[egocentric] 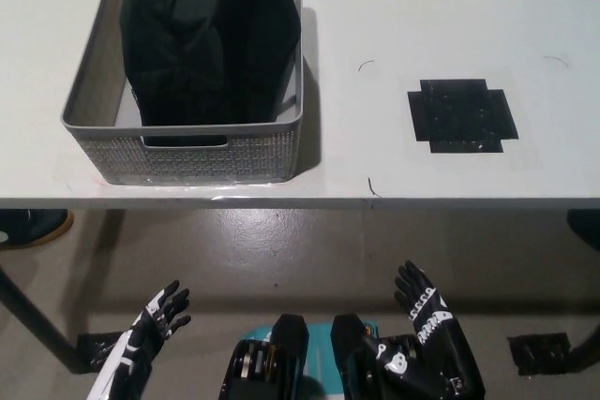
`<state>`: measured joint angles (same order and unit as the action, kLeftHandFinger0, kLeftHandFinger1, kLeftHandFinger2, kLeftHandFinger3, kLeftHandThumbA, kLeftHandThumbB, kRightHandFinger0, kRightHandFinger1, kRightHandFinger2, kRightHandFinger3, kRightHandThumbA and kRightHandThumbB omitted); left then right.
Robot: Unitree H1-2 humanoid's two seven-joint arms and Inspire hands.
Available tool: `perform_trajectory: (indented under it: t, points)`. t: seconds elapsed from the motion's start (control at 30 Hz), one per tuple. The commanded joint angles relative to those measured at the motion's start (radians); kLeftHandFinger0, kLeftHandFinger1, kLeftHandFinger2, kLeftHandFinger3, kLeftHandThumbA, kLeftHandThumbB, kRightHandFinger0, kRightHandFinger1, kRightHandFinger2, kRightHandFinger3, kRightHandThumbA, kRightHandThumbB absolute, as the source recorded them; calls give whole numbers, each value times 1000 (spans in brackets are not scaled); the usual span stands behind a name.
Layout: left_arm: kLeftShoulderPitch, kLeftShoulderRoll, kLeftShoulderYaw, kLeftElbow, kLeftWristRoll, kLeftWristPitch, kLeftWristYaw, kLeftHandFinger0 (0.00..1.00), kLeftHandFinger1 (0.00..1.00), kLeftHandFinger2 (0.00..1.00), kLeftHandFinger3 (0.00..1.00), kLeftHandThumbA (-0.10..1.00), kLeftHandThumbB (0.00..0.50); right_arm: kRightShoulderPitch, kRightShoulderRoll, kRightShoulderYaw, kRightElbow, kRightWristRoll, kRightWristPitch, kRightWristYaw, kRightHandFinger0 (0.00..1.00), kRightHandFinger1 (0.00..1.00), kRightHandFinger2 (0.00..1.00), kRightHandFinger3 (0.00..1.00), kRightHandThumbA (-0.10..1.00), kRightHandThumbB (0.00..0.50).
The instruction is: Use both hands to pick up a lunch bag on the right hand side and place it into a container on the left hand side
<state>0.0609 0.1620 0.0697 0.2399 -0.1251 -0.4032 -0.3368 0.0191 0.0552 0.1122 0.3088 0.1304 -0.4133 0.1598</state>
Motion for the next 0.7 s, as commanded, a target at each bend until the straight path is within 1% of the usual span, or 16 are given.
perform_trajectory:
  t: [0.0, 0.03, 0.1, 0.13, 0.2, 0.23, 0.27, 0.3, 0.4, 0.47, 0.53, 0.57, 0.67]
  points:
    - [1, 11, 2, -9, 3, -45, 24, 1000, 1000, 1000, 1000, 1000, 149, -10, 10, 7, -5, -12, -57, 14, 1000, 1000, 1000, 1000, 867, 73]
    - [-1, 12, 1, -5, 1, -50, 22, 1000, 1000, 1000, 1000, 1000, 148, -13, 11, 7, -2, -10, -57, 15, 1000, 1000, 1000, 1000, 865, 74]
    - [7, 11, 1, -6, -4, -55, 21, 1000, 1000, 1000, 1000, 1000, 164, -10, 10, 8, -1, -14, -57, 16, 1000, 1000, 1000, 1000, 861, 73]
    - [9, 11, 2, -6, -4, -56, 22, 1000, 1000, 1000, 1000, 1000, 164, -9, 10, 9, -1, -14, -57, 16, 1000, 1000, 1000, 1000, 861, 73]
    - [16, 11, 0, -4, -6, -60, 20, 1000, 1000, 1000, 1000, 1000, 138, 1, 8, 11, -5, -15, -57, 17, 1000, 1000, 1000, 1000, 867, 81]
    - [22, 10, -1, -7, -6, -57, 20, 1000, 1000, 1000, 1000, 1000, 137, 8, 7, 12, -8, -15, -57, 18, 1000, 1000, 1000, 1000, 868, 82]
    - [28, 10, -2, -9, -7, -54, 19, 1000, 1000, 1000, 1000, 1000, 121, 14, 6, 12, -9, -17, -57, 18, 1000, 1000, 1000, 1000, 873, 91]
    - [29, 12, -3, -9, -9, -55, 17, 1000, 1000, 1000, 1000, 1000, 117, 12, 5, 11, -7, -22, -57, 16, 1000, 1000, 1000, 1000, 881, 95]
    - [33, 12, -4, -9, -7, -60, 18, 1000, 1000, 1000, 1000, 1000, 136, 15, 7, 11, -8, -25, -57, 16, 1000, 1000, 1000, 1000, 886, 97]
    - [40, 15, -2, -18, 7, -49, 27, 1000, 1000, 1000, 1000, 1000, 157, 19, 9, 13, -7, -22, -57, 22, 1000, 1000, 1000, 1000, 874, 88]
    - [39, 18, 1, -21, 3, -48, 27, 1000, 1000, 1000, 1000, 1000, 164, 11, 12, 15, -2, -24, -57, 22, 1000, 1000, 1000, 1000, 869, 88]
    - [39, 18, 1, -19, -1, -51, 25, 1000, 1000, 1000, 1000, 1000, 163, 11, 13, 16, -4, -25, -57, 19, 1000, 1000, 1000, 1000, 868, 96]
    - [41, 20, 0, -22, -1, -51, 24, 1000, 1000, 1000, 1000, 1000, 154, 11, 15, 18, -7, -27, -57, 16, 1000, 1000, 1000, 1000, 868, 97]
